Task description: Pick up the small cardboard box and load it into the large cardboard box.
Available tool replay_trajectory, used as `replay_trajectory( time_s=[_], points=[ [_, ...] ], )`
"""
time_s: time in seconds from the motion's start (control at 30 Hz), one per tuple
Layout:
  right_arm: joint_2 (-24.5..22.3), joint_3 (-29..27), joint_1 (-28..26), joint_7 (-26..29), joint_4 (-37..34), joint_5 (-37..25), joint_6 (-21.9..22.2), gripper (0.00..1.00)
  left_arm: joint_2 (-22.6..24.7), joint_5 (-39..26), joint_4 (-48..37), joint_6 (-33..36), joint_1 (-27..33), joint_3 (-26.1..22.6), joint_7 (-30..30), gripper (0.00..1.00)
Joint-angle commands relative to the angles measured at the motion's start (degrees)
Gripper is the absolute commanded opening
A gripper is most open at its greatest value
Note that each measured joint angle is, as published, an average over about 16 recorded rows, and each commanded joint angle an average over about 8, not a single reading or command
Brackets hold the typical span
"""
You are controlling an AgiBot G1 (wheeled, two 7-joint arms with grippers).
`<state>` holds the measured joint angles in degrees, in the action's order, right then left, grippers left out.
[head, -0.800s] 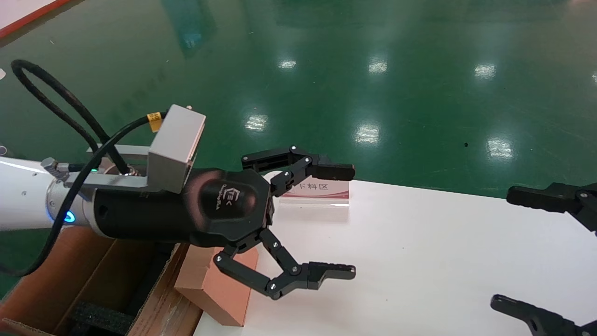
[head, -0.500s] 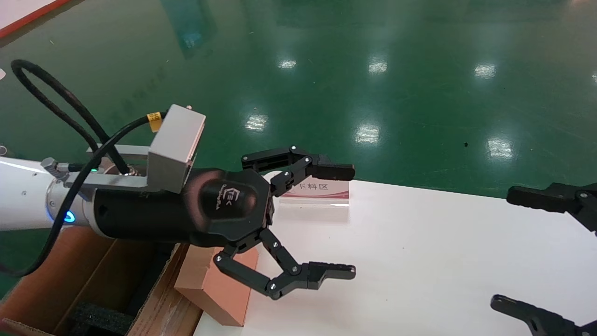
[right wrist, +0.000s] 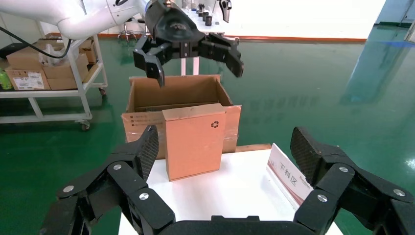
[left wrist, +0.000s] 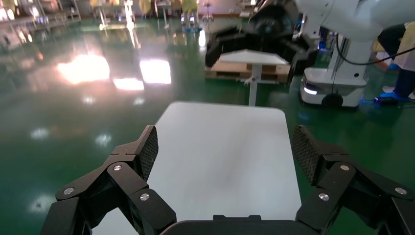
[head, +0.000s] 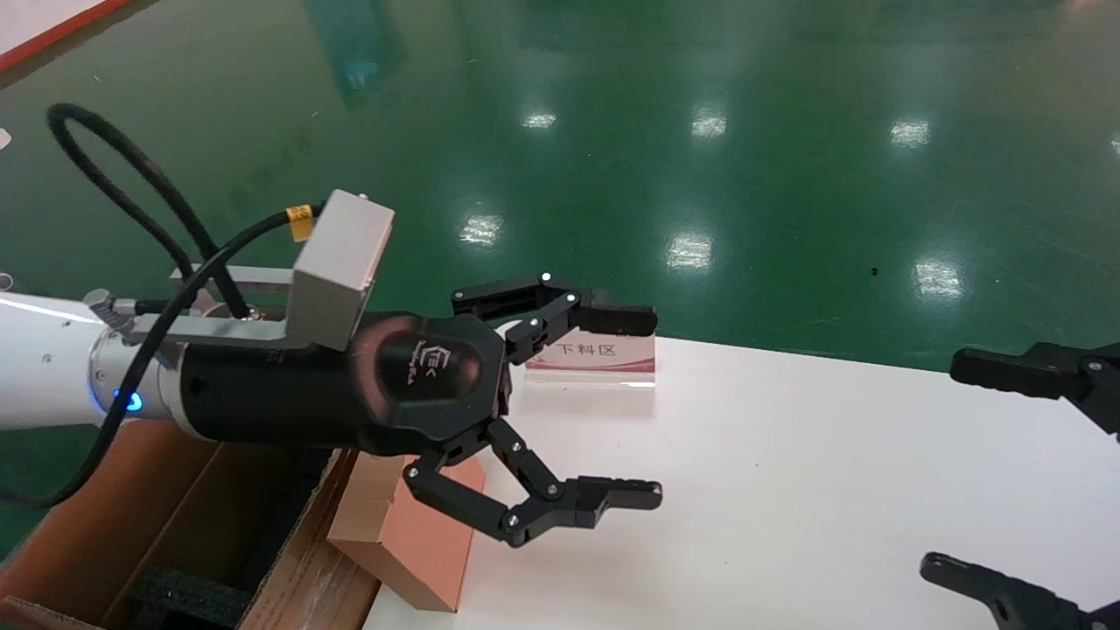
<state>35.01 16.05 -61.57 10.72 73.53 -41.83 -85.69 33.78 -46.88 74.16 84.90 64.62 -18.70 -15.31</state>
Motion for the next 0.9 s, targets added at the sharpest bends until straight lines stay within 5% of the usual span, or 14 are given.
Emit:
replay_trajectory(
  time_s=[0.03, 0.43, 0.9],
  points=[
    [0.0, 0.0, 0.0, 0.0, 0.0, 0.0, 0.0, 1.0, -0.4, -0.8, 0.1, -0.2, 0.4, -0.4, -0.8, 1.0],
    [0.0, 0.1, 0.0, 0.0, 0.0, 0.0, 0.0, 1.0, 2.0, -28.0, 3.1, 4.3, 21.3, -15.2, -26.0, 1.0],
    [0.0, 0.1, 0.0, -0.1, 0.0, 0.1, 0.0, 1.0, 7.3, -44.0, 2.9, 6.6, 47.3, -47.5, -57.1, 1.0]
  ],
)
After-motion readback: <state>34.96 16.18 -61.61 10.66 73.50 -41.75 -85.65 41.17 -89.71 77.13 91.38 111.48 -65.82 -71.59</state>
